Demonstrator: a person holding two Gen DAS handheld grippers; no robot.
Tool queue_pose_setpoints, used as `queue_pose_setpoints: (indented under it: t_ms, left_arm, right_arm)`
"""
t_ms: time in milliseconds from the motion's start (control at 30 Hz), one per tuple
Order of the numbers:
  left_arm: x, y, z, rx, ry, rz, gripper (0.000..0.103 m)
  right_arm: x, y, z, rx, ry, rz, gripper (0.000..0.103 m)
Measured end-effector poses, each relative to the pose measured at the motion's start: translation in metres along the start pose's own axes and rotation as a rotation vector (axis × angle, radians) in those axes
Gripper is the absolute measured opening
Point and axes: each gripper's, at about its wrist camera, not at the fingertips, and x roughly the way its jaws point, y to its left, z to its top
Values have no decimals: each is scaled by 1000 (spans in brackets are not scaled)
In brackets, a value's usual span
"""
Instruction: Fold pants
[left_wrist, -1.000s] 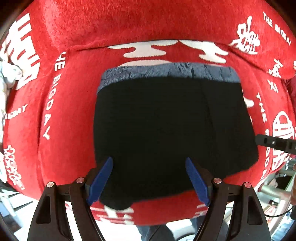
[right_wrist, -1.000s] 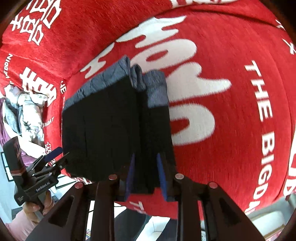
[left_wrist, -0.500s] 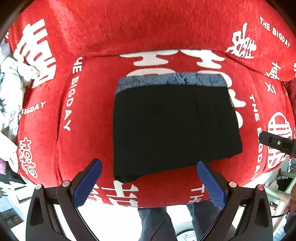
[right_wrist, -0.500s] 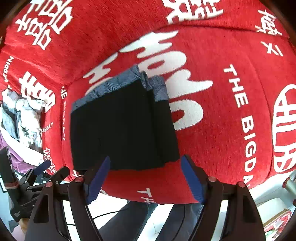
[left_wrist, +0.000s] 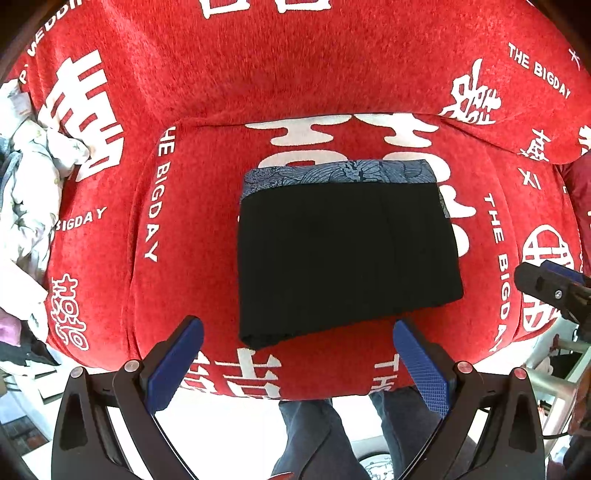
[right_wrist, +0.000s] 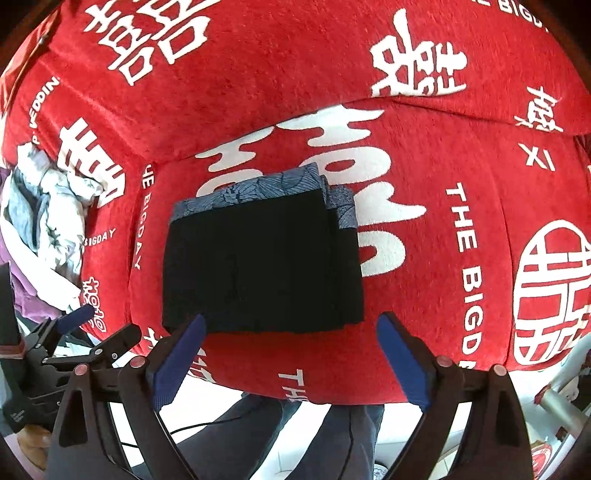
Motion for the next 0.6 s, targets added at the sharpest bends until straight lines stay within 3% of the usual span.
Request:
queue_pose_setpoints:
  t_ms: [267,600]
  left_arm:
    - [-12,6,1,-16,-7,3,103]
    - [-27,16,7,-51,-24,-1,103]
  right_arm:
    - [-8,18,0,-42,12,-53,95]
    - [-20,30,0,-31,10,-12,95]
